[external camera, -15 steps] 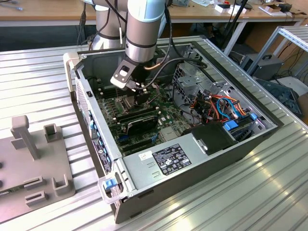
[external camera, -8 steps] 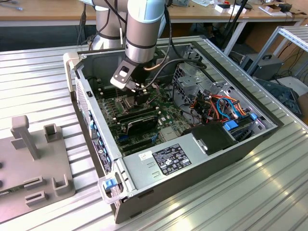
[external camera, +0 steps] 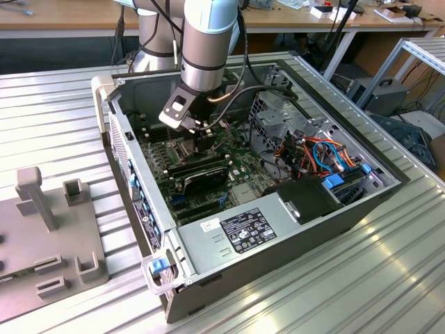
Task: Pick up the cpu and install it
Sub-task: 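Place the cpu into insertion slot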
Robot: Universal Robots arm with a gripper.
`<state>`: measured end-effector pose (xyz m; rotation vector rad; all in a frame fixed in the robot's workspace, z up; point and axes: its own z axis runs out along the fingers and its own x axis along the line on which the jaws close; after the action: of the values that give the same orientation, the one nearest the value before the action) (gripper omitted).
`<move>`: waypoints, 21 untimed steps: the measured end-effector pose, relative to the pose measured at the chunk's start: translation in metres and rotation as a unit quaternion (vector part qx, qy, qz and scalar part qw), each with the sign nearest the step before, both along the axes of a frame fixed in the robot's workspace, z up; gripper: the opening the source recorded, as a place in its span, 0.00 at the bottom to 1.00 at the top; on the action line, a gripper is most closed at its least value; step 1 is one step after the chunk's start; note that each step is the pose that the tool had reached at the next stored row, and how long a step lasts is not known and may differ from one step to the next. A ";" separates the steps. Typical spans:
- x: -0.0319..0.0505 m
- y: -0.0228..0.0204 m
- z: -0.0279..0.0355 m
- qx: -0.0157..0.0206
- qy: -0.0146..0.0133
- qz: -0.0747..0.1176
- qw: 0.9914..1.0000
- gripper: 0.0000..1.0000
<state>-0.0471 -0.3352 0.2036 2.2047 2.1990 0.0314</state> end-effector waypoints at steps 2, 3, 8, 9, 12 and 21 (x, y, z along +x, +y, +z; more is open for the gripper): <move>0.0000 0.0004 0.0001 0.000 0.000 0.000 1.000 0.55; 0.0000 0.0006 0.0000 0.000 0.000 0.000 1.000 0.55; 0.0001 0.0006 -0.0007 0.000 0.000 0.000 1.000 0.55; 0.0002 0.0006 -0.0008 0.000 0.000 0.000 1.000 0.55; 0.0006 0.0006 -0.0011 0.000 0.000 0.000 1.000 0.55; 0.0014 0.0006 -0.0016 0.000 0.000 0.000 1.000 0.55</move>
<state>-0.0457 -0.3346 0.2020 2.2046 2.1991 0.0310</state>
